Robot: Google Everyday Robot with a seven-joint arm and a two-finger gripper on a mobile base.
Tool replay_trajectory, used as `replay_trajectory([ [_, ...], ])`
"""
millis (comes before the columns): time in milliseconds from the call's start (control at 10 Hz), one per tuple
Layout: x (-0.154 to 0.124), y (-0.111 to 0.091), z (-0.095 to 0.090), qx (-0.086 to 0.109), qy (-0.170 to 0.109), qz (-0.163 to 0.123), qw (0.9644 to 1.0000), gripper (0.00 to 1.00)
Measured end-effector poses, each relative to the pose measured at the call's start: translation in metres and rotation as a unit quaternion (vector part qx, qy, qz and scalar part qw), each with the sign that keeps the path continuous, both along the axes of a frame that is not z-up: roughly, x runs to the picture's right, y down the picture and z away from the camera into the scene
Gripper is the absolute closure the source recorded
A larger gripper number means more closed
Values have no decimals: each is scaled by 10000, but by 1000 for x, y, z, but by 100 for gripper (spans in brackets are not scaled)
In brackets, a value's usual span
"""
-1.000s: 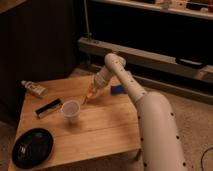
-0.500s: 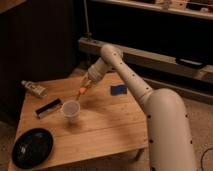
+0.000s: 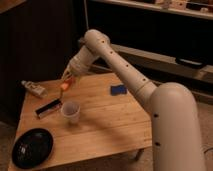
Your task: Place the pepper in the ceramic bowl
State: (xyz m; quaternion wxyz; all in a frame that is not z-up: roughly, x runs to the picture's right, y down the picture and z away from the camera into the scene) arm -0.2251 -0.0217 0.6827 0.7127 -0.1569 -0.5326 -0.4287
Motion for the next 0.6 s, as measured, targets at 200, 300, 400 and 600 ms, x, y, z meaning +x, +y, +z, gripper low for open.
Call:
replay_trajectory([
  [200, -35, 29, -33, 143, -549, -573, 9967, 87],
  [300, -52, 43, -46, 195, -782, -836, 9932, 87],
  [400, -69, 58, -58, 222, -1007, -1089, 9887, 87],
  [600, -83, 73, -70, 240, -1287, -1423, 9811, 87],
])
